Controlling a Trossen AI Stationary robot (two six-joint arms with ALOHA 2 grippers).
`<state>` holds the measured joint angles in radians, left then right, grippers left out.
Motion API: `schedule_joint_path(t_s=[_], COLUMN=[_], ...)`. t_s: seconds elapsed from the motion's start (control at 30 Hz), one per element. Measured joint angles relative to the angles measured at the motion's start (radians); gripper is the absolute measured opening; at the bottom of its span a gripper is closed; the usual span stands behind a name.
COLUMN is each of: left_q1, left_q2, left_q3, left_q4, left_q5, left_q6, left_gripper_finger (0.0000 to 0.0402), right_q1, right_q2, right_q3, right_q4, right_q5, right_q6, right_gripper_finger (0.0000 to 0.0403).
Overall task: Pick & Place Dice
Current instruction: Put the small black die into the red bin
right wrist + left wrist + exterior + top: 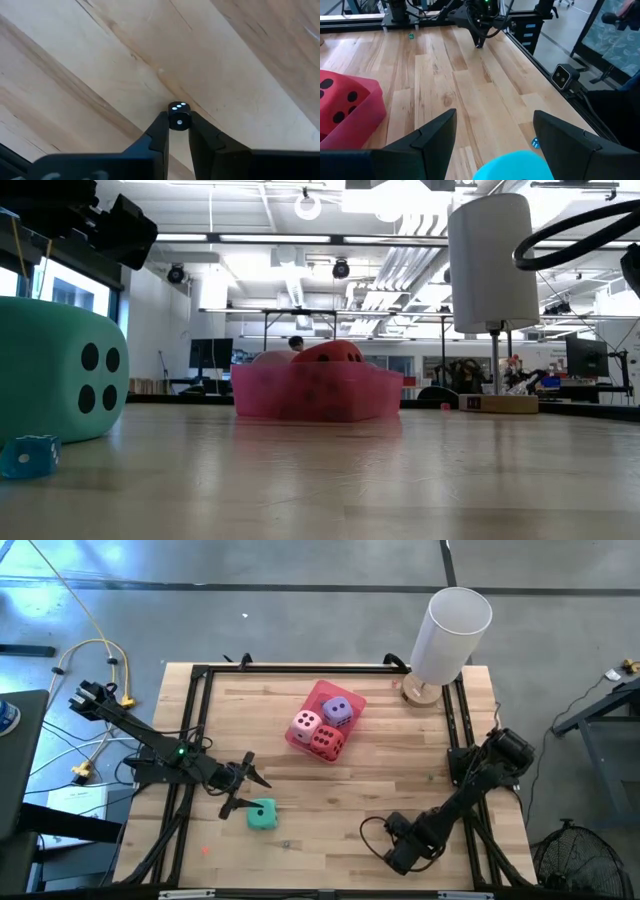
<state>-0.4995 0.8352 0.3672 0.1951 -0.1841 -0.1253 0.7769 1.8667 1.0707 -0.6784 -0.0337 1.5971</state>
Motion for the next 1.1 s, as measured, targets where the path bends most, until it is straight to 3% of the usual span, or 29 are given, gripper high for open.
schedule_joint_path(t_s=[0.2, 0.27, 0.43, 0.9, 1.1], left_q1=[0.000, 0.000, 0.000, 0.000, 0.000], left_q2=[0.000, 0.000, 0.000, 0.000, 0.000], left_q3=[0.000, 0.000, 0.000, 0.000, 0.000], left_q4=[0.000, 0.000, 0.000, 0.001, 0.050], left_q5=[0.000, 0.000, 0.000, 0.000, -0.002], left_q6=[0.000, 0.000, -0.001, -0.057, -0.067], left_gripper_finger=[0.0257, 0.0257, 0.0257, 0.0257, 0.0257], right_q1=[-0.013, -0.026, -0.080, -0.316, -0.501], right_q2=[0.009, 0.015, 0.011, 0.007, 0.006], right_q3=[0.068, 0.106, 0.188, 0.501, 0.628], right_q4=[-0.072, -0.082, -0.097, -0.129, -0.210], right_q5=[0.067, 0.159, 0.255, 0.456, 0.499], right_q6=[-0.054, -0.092, -0.246, -0.959, -1.195], right_gripper_finger=[0.0035, 0.0035, 0.0035, 0.0035, 0.0035])
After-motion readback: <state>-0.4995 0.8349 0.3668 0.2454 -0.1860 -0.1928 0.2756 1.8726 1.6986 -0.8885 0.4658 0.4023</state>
